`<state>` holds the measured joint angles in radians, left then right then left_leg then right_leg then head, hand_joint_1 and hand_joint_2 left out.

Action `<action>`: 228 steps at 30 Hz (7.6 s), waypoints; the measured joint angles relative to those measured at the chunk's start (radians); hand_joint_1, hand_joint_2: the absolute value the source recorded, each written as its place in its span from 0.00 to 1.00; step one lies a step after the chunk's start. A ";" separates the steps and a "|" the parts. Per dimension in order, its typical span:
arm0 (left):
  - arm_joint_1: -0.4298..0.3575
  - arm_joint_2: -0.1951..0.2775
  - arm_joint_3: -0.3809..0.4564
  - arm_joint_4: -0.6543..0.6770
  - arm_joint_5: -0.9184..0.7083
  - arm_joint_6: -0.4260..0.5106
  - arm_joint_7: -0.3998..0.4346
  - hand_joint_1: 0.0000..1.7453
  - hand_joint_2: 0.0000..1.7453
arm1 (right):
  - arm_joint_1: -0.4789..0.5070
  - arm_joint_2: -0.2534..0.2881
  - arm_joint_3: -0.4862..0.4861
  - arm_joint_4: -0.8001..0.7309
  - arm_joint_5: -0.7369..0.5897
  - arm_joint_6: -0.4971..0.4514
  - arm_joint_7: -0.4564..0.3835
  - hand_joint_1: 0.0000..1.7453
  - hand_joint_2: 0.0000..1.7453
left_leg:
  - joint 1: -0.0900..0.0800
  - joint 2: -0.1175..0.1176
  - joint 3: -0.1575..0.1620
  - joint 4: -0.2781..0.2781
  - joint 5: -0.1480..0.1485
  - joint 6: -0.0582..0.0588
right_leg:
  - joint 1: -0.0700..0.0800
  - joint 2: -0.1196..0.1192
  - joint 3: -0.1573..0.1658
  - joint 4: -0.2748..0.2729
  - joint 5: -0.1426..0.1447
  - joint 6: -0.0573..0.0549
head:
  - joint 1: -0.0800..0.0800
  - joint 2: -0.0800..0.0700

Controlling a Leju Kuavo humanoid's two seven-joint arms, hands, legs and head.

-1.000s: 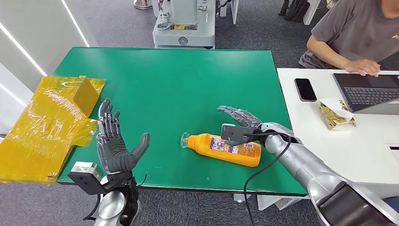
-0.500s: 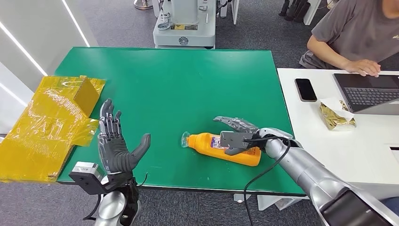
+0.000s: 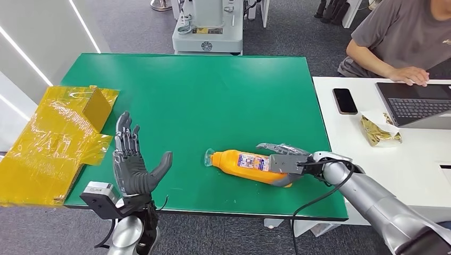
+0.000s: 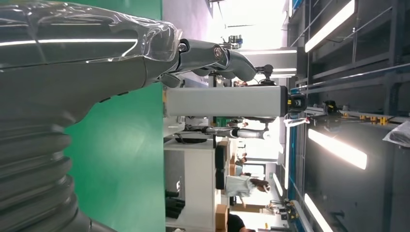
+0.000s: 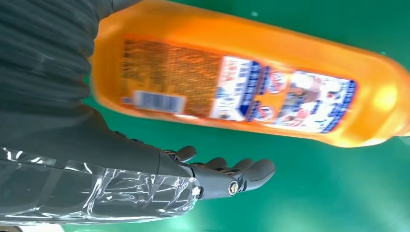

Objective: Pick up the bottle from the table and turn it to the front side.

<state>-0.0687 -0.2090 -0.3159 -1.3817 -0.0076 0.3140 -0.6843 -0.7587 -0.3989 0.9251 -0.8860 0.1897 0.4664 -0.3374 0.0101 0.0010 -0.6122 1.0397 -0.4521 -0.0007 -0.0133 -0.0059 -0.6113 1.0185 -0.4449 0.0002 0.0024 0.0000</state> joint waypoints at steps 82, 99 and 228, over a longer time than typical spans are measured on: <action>0.047 -0.020 -0.024 -0.035 -0.047 -0.046 0.032 0.00 1.00 | 0.071 -0.006 0.065 0.047 0.005 -0.144 -0.019 1.00 1.00 | 0.000 0.000 0.001 0.000 0.000 0.000 | 0.000 0.000 0.000 0.000 0.000 0.000 | 0.000 0.000; 0.062 -0.028 -0.024 -0.058 -0.058 -0.039 0.034 0.00 1.00 | 0.224 0.022 -0.099 -0.079 0.095 -0.422 -0.074 1.00 1.00 | 0.000 -0.001 -0.001 0.000 0.000 0.000 | 0.000 -0.001 0.000 0.000 -0.001 0.001 | 0.000 0.000; -0.171 -0.060 -0.016 0.223 0.174 -0.197 0.186 0.00 1.00 | 0.272 0.400 -0.212 -0.018 -0.017 -0.897 -0.355 1.00 1.00 | 0.000 0.000 -0.001 0.000 0.000 0.000 | 0.000 0.000 -0.001 0.001 -0.001 0.001 | 0.000 0.000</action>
<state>-0.2400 -0.2692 -0.3314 -1.1591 0.1661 0.1168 -0.4987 -0.4865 0.0007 0.7136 -0.9037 0.1730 -0.4308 -0.6921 0.0104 0.0009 -0.6132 1.0393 -0.4519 -0.0009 -0.0131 -0.0059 -0.6127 1.0193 -0.4455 0.0009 0.0023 0.0000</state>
